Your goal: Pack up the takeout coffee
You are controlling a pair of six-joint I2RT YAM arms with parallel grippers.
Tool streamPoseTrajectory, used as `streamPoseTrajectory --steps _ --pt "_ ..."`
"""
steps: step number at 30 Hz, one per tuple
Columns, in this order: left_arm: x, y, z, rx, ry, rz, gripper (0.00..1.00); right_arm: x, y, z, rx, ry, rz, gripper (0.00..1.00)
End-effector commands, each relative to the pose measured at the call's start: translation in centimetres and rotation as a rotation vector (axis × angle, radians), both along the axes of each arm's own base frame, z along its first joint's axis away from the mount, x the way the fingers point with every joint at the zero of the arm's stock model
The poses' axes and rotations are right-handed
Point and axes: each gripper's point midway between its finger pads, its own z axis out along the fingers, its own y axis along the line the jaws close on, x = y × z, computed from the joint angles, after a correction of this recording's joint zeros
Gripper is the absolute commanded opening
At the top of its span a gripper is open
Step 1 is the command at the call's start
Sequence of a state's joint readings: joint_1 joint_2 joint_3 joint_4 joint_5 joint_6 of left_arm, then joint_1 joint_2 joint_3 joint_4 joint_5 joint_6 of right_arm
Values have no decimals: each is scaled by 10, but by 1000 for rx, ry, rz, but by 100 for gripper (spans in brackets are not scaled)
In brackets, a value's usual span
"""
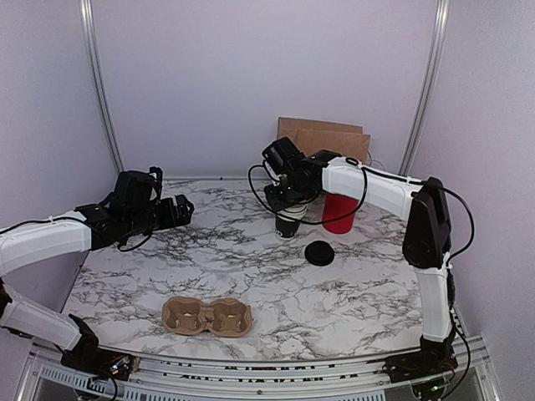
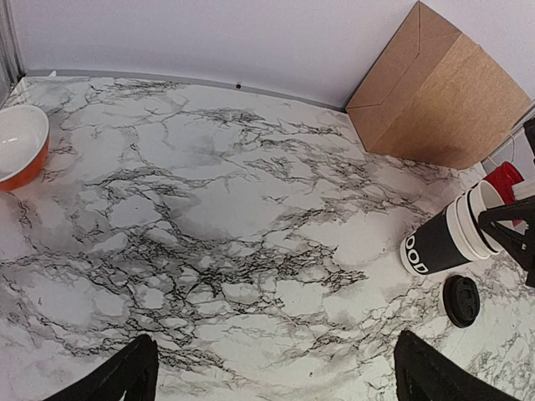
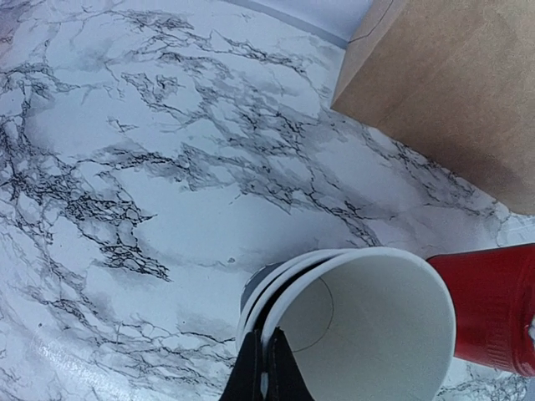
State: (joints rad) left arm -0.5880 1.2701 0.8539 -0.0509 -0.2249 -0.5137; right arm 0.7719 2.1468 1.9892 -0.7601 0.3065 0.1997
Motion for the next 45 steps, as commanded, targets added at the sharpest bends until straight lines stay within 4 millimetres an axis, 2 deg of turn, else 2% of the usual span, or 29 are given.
streamPoseTrajectory --steps 1,8,18,20,22,25,29,32,35,39,45 --pt "3 -4 7 -10 -2 -1 99 2 5 21 -32 -64 -2 0" --pt "5 -7 5 -10 5 -8 99 0 5 33 -81 -99 7 0" --pt "7 -16 3 -33 14 -37 99 -8 13 31 -122 -97 69 0" --pt "8 -19 2 -44 18 -44 99 -25 33 30 -124 -103 130 0" --pt "8 -23 1 -62 22 -53 99 -34 44 28 -108 -101 174 0" --pt "10 -36 1 -122 33 -91 99 -46 55 23 -107 -99 229 0" --pt "16 -64 3 -260 51 -155 99 -67 83 25 -42 -97 343 0" --pt "21 -83 -1 -348 81 -191 99 -74 96 24 13 -84 388 0" --pt "25 -98 -5 -403 105 -219 99 -75 100 24 27 -81 398 0" --pt "30 -107 -9 -440 120 -233 99 -74 100 29 18 -93 396 0" --pt "33 -121 -15 -467 143 -262 99 -71 96 45 -11 -134 372 0"
